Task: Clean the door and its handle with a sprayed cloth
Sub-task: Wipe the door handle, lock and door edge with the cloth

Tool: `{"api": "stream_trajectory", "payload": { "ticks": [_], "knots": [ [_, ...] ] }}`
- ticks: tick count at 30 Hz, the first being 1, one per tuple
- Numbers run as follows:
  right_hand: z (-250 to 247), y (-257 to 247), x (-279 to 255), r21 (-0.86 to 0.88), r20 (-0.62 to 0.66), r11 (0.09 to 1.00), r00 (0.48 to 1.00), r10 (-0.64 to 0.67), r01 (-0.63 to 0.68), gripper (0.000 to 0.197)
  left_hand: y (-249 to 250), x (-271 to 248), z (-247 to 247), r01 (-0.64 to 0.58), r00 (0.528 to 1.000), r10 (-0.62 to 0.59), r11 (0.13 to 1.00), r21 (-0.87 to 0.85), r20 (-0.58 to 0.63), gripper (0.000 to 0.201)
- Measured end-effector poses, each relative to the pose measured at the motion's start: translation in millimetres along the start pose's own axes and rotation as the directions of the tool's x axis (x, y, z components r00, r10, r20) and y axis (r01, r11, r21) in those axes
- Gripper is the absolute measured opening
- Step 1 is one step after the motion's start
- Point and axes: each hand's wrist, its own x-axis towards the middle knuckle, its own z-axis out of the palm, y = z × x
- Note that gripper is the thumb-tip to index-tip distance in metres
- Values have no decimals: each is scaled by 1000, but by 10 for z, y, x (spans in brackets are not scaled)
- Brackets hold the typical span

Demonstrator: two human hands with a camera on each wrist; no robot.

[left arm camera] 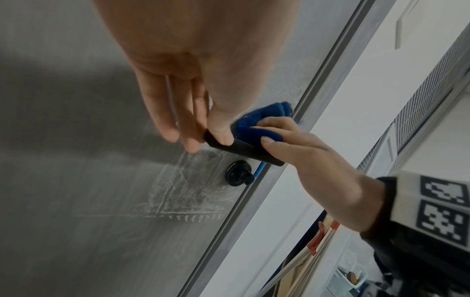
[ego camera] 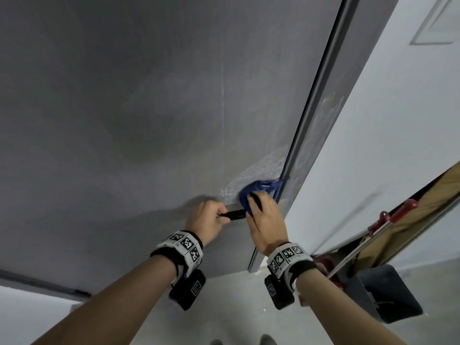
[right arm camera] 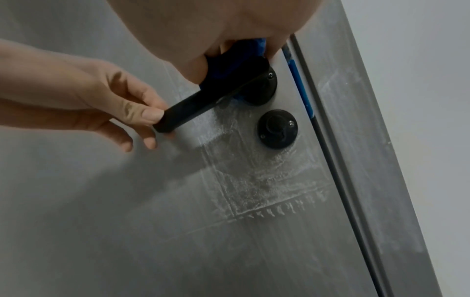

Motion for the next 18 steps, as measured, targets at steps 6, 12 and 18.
{"api": "stream_trajectory", "payload": {
  "ticks": [6,12,18],
  "knots": [
    [-20,-30,-13,121,-89,976,977,193,-181,55,-46,52,-26,-51,998,49,997,51,37,10],
    [-11,-34,63,117,-186,961,945,268,-249,61,-66,84,-103,-148,987,141,983,109,74,10],
    [40,-52,92,288,-207,927,929,306,-240,66,-30,-1,-477,-506,803,571,805,310,-172,23]
  ]
}}
